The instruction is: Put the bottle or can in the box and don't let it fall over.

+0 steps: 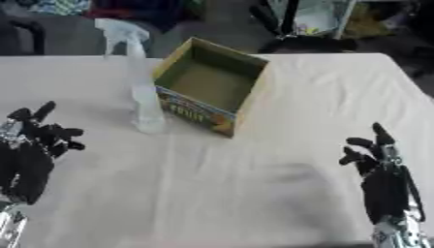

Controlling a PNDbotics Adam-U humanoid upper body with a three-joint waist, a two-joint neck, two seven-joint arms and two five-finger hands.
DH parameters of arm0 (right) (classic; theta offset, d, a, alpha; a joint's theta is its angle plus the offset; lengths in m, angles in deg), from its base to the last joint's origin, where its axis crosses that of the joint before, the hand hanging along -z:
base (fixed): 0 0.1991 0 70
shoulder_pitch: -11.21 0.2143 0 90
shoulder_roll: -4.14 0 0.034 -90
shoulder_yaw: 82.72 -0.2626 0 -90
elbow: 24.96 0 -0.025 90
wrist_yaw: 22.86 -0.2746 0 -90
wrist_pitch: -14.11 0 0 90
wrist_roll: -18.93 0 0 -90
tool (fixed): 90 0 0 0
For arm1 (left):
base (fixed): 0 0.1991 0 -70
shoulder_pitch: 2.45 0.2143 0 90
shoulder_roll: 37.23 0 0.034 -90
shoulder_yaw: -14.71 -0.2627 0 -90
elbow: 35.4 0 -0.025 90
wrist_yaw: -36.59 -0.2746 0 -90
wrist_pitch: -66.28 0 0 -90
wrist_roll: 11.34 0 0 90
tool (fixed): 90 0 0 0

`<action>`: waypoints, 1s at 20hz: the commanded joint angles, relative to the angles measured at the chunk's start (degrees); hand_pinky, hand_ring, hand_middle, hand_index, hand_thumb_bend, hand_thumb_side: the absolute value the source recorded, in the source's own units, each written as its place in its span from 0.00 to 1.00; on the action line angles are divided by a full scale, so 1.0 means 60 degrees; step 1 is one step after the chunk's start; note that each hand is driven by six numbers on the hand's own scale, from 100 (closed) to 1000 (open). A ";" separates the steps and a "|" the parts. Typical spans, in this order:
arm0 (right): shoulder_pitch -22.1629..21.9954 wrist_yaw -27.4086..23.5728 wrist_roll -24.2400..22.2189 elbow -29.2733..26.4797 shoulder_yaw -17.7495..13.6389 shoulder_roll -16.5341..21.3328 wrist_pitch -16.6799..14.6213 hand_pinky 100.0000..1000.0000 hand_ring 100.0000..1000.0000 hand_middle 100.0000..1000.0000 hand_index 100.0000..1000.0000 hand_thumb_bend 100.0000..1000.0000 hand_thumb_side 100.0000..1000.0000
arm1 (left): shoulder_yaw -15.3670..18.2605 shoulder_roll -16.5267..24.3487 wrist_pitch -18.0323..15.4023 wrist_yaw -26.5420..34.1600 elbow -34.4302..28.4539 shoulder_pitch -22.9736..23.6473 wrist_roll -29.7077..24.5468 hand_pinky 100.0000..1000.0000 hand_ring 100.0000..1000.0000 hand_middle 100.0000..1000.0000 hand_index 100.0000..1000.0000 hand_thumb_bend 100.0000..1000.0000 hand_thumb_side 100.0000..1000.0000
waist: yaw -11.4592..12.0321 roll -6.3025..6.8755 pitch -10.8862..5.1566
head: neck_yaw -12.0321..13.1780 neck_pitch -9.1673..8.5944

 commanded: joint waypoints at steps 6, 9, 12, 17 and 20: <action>0.0056 -0.0036 -0.0060 -0.0066 0.0035 0.0103 0.0009 0.88 0.37 0.58 1.00 0.00 0.76 | -0.0956 0.0164 0.0200 0.5947 0.0309 -0.0973 -0.0753 0.30 0.00 0.00 0.99 0.42 0.73 | -0.0119 0.0037 -0.0110 | 0.0056 -0.0104; 0.0061 -0.0040 -0.0070 -0.0058 0.0045 0.0094 0.0017 0.88 0.37 0.58 1.00 0.00 0.77 | -0.1013 0.0128 0.0179 0.6889 0.0524 -0.1382 -0.0805 0.30 0.00 0.00 0.99 0.46 0.68 | -0.0160 0.0032 -0.0106 | 0.0052 -0.0101; 0.0067 -0.0046 -0.0072 -0.0051 0.0049 0.0084 0.0024 0.88 0.37 0.58 1.00 0.00 0.77 | -0.0998 0.0039 0.0118 0.7428 0.0775 -0.1749 -0.0739 0.30 0.00 0.00 0.99 0.50 0.64 | -0.0199 0.0022 -0.0098 | 0.0048 -0.0100; 0.0082 -0.0063 -0.0077 -0.0045 0.0055 0.0065 0.0031 0.88 0.37 0.58 1.00 0.00 0.77 | -0.0941 -0.0178 0.0051 0.8037 0.1251 -0.2180 -0.0642 0.30 0.00 0.00 0.99 0.56 0.61 | -0.0249 -0.0012 -0.0086 | 0.0032 -0.0092; 0.0077 -0.0064 -0.0081 -0.0036 0.0064 0.0062 0.0037 0.88 0.37 0.58 1.00 0.00 0.78 | -0.0940 -0.0297 0.0075 0.8267 0.1582 -0.2412 -0.0616 0.30 0.00 0.00 0.99 0.58 0.61 | -0.0252 -0.0022 -0.0082 | 0.0031 -0.0079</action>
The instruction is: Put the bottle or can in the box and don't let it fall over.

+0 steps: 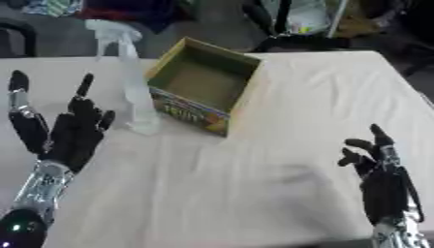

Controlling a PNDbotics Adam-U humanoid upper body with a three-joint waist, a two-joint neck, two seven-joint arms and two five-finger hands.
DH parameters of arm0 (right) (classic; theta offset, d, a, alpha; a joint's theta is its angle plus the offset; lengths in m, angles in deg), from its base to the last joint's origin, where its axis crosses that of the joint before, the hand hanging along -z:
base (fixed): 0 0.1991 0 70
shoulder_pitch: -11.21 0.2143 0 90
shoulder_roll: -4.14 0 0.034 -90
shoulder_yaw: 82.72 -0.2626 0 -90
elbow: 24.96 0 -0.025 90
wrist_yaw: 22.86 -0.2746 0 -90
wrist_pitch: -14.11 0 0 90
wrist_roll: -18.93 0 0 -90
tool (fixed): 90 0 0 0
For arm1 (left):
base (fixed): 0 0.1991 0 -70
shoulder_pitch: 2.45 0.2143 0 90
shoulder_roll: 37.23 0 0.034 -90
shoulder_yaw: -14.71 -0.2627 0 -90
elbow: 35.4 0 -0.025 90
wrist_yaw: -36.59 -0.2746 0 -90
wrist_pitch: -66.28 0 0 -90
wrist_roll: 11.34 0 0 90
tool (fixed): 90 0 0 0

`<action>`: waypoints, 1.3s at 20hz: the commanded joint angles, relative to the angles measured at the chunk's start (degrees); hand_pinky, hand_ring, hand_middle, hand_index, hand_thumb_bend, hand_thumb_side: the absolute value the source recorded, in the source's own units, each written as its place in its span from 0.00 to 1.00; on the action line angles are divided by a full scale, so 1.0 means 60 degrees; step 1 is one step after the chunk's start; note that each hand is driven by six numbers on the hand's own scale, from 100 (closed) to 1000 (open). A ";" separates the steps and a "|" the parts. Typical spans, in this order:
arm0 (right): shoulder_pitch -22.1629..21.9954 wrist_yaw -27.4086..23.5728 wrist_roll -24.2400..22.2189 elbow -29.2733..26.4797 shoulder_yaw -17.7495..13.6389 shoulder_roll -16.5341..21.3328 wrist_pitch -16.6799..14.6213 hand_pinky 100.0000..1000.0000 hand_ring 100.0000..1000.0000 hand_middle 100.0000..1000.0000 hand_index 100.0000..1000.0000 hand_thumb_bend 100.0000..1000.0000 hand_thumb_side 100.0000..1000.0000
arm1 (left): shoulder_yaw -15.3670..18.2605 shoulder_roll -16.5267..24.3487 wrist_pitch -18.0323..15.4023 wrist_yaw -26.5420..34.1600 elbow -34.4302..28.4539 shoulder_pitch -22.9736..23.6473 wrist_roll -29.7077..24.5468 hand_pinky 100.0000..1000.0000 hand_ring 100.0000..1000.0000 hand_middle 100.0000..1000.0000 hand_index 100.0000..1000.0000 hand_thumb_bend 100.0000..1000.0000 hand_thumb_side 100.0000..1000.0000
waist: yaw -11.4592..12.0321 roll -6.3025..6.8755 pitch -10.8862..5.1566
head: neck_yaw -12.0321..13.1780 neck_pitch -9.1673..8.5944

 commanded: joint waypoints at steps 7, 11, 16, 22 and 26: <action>0.0073 -0.0077 -0.0043 -0.0073 0.0026 0.0060 0.0001 0.88 0.37 0.58 1.00 0.00 0.78 | 0.0062 -0.0214 -0.0043 0.0474 0.0702 -0.0867 0.0059 0.30 0.00 0.00 0.99 0.60 0.59 | -0.0069 -0.0032 -0.0103 | 0.0004 -0.0080; 0.0081 -0.0091 -0.0050 -0.0066 0.0040 0.0047 0.0011 0.88 0.37 0.58 1.00 0.00 0.79 | 0.0082 -0.0266 -0.0072 0.0519 0.1040 -0.1253 0.0108 0.30 0.00 0.00 0.99 0.60 0.58 | -0.0115 -0.0051 -0.0109 | -0.0007 -0.0072; 0.0093 -0.0105 -0.0069 -0.0062 0.0061 0.0026 0.0022 0.88 0.37 0.58 1.00 0.00 0.79 | 0.0156 -0.0291 -0.0147 0.0535 0.1504 -0.1681 0.0206 0.31 0.00 0.00 0.99 0.61 0.59 | -0.0173 -0.0064 -0.0106 | -0.0001 -0.0071; 0.0110 -0.0125 -0.0090 -0.0062 0.0084 0.0005 0.0032 0.89 0.37 0.58 1.00 0.00 0.79 | 0.0198 -0.0294 -0.0201 0.0625 0.1926 -0.2192 0.0234 0.32 0.00 0.00 1.00 0.61 0.55 | -0.0252 -0.0085 -0.0099 | -0.0006 -0.0070; 0.0113 -0.0133 -0.0111 -0.0061 0.0104 -0.0001 0.0040 0.89 0.37 0.58 1.00 0.00 0.79 | 0.0155 -0.0289 -0.0179 0.0764 0.2079 -0.2573 0.0218 0.33 0.00 0.00 1.00 0.61 0.57 | -0.0296 -0.0089 -0.0098 | 0.0026 -0.0068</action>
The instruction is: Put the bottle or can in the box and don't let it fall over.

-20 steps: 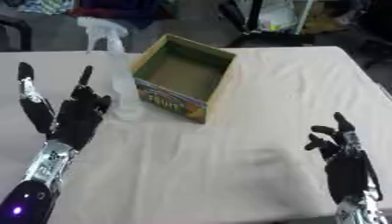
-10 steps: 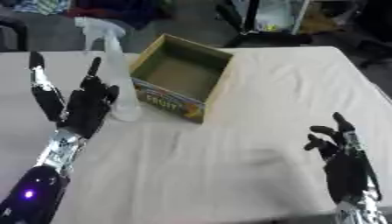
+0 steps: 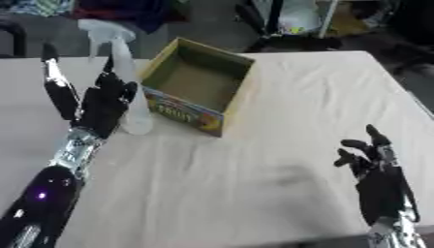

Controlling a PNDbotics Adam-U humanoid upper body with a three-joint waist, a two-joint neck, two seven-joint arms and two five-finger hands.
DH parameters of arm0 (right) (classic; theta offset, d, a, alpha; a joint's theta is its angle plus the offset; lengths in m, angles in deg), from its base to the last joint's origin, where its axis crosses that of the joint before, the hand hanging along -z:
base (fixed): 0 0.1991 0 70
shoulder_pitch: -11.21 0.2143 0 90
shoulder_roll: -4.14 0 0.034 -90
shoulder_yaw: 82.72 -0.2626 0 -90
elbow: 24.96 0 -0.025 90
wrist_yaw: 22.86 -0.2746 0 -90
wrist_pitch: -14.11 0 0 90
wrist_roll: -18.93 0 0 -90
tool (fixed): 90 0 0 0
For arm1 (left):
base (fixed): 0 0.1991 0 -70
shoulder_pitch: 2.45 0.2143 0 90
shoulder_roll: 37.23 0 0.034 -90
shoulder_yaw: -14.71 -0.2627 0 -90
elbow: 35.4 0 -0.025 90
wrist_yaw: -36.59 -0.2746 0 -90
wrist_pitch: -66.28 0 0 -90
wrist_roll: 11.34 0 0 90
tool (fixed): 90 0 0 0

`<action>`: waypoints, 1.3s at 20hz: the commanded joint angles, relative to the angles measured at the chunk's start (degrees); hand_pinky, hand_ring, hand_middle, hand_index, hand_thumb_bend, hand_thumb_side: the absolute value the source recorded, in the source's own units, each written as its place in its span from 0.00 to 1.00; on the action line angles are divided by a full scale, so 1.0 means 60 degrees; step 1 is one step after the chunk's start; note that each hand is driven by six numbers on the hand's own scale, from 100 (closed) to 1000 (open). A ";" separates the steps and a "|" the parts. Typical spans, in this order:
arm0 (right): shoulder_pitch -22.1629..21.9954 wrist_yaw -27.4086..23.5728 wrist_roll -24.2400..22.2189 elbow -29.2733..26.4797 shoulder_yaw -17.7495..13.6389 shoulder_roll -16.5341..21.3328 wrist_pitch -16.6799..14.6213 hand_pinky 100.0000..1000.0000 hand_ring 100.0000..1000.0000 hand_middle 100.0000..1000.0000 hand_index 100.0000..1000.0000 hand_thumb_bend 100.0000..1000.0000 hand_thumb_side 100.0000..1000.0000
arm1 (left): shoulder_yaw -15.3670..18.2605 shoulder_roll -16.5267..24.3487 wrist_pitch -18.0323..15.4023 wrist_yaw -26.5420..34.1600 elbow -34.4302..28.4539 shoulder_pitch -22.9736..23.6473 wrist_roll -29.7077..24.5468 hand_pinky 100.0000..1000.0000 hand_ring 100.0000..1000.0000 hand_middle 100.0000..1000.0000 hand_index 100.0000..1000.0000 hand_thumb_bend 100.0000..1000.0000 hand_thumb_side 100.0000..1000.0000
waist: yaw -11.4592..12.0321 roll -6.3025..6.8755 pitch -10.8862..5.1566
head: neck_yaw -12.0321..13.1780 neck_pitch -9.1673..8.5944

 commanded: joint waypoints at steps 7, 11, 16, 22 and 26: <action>0.0113 -0.0066 -0.0084 -0.0061 0.0057 0.0067 0.0019 0.89 0.37 0.58 1.00 0.00 0.79 | -0.0017 0.0156 -0.0029 0.0413 -0.0114 -0.0962 -0.0013 0.33 0.00 0.00 1.00 0.57 0.54 | -0.0129 -0.0027 -0.0121 | 0.0085 -0.0088; 0.0120 -0.0079 -0.0122 -0.0050 0.0101 0.0055 0.0039 0.89 0.37 0.57 1.00 0.00 0.79 | -0.0059 0.0222 -0.0029 0.0624 -0.0190 -0.1358 0.0012 0.33 0.00 0.00 1.00 0.55 0.52 | -0.0213 -0.0045 -0.0145 | 0.0150 -0.0099; 0.0135 -0.0105 -0.0208 -0.0028 0.0195 0.0028 0.0076 0.89 0.38 0.57 1.00 0.00 0.79 | -0.0117 0.0332 -0.0037 0.0952 -0.0326 -0.2015 0.0017 0.34 0.03 0.01 1.00 0.52 0.50 | -0.0405 -0.0069 -0.0213 | 0.0308 -0.0102; 0.0215 -0.0157 -0.0359 0.0003 0.0357 -0.0006 0.0138 0.89 0.38 0.57 1.00 0.00 0.79 | -0.0241 0.0658 0.0027 0.1361 -0.0403 -0.2907 0.0091 0.34 0.10 0.03 1.00 0.47 0.52 | -0.0749 -0.0082 -0.0244 | 0.0507 -0.0154; 0.0357 -0.0212 -0.0497 0.0037 0.0511 -0.0048 0.0207 0.89 0.38 0.57 1.00 0.00 0.79 | -0.0468 0.0923 0.0306 0.0846 0.0271 -0.3402 0.0077 0.36 0.15 0.04 1.00 0.41 0.62 | -0.1111 -0.0106 -0.0196 | 0.0658 -0.0225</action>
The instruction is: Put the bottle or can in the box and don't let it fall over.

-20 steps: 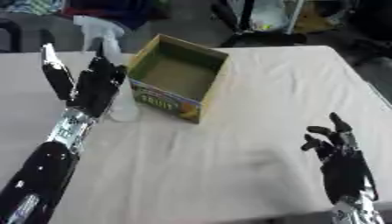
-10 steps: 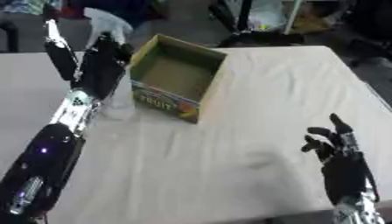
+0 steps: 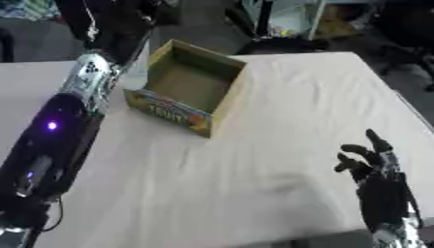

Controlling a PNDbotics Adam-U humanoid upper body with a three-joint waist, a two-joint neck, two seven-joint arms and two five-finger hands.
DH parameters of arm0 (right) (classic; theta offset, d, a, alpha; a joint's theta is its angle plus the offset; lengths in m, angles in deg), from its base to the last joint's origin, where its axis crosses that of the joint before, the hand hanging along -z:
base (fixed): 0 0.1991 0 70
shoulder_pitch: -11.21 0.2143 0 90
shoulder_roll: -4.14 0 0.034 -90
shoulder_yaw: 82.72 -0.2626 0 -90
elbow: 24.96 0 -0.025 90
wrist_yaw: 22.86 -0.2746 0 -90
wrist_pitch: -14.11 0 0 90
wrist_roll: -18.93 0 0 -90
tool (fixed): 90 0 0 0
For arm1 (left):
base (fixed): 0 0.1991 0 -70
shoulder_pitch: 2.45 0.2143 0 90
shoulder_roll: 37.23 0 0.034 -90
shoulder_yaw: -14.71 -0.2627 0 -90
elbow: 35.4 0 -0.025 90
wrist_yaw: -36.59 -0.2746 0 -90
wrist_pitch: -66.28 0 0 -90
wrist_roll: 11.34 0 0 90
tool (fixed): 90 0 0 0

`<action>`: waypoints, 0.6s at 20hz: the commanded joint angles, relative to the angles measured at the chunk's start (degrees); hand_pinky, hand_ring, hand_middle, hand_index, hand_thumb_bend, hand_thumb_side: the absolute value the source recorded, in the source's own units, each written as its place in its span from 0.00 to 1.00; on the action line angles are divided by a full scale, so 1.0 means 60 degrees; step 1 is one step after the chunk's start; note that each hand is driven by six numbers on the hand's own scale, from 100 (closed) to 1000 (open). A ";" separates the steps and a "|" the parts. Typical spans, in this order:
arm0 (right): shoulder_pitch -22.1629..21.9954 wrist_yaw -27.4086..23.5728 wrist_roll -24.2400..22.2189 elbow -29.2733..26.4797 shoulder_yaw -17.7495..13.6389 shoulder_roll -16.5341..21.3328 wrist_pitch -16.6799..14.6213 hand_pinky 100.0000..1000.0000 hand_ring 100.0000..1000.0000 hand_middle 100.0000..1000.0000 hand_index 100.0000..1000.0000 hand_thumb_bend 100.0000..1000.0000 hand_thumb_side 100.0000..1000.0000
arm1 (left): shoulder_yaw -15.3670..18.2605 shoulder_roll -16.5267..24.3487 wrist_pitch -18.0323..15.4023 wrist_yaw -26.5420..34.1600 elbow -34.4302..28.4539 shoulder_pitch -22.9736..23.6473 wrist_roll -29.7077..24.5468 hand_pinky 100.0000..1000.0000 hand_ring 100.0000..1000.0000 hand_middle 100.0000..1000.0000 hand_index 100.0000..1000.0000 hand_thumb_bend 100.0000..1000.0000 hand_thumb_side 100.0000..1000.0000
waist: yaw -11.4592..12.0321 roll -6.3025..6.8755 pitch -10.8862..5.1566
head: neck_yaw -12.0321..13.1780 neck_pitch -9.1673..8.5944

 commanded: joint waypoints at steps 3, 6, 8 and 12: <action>0.0357 -0.0139 -0.0259 -0.0078 0.0228 -0.0035 0.0076 0.89 0.38 0.57 1.00 0.00 0.79 | -0.0178 0.0357 0.0370 -0.1110 0.1293 -0.0605 -0.0108 0.37 0.16 0.04 1.00 0.40 0.70 | -0.0429 -0.0053 0.0016 | 0.0207 -0.0300; 0.0568 -0.0197 -0.0381 -0.0100 0.0341 -0.0120 0.0130 0.89 0.38 0.57 1.00 0.00 0.79 | -0.0175 0.0319 0.0533 -0.1959 0.2354 -0.0599 -0.0325 0.38 0.12 0.03 1.00 0.42 0.76 | -0.0741 -0.0040 0.0184 | 0.0256 -0.0463; 0.0703 -0.0236 -0.0450 -0.0120 0.0402 -0.0180 0.0163 0.89 0.38 0.57 1.00 0.00 0.79 | -0.0136 0.0258 0.0674 -0.2426 0.2988 -0.0512 -0.0524 0.38 0.08 0.03 1.00 0.43 0.80 | -0.0923 -0.0030 0.0298 | 0.0266 -0.0564; 0.0827 -0.0270 -0.0500 -0.0129 0.0435 -0.0243 0.0202 0.89 0.38 0.57 1.00 0.00 0.80 | -0.0017 0.0161 0.0888 -0.3104 0.3807 -0.0334 -0.0929 0.39 0.04 0.03 1.00 0.44 0.84 | -0.1055 -0.0003 0.0411 | 0.0264 -0.0586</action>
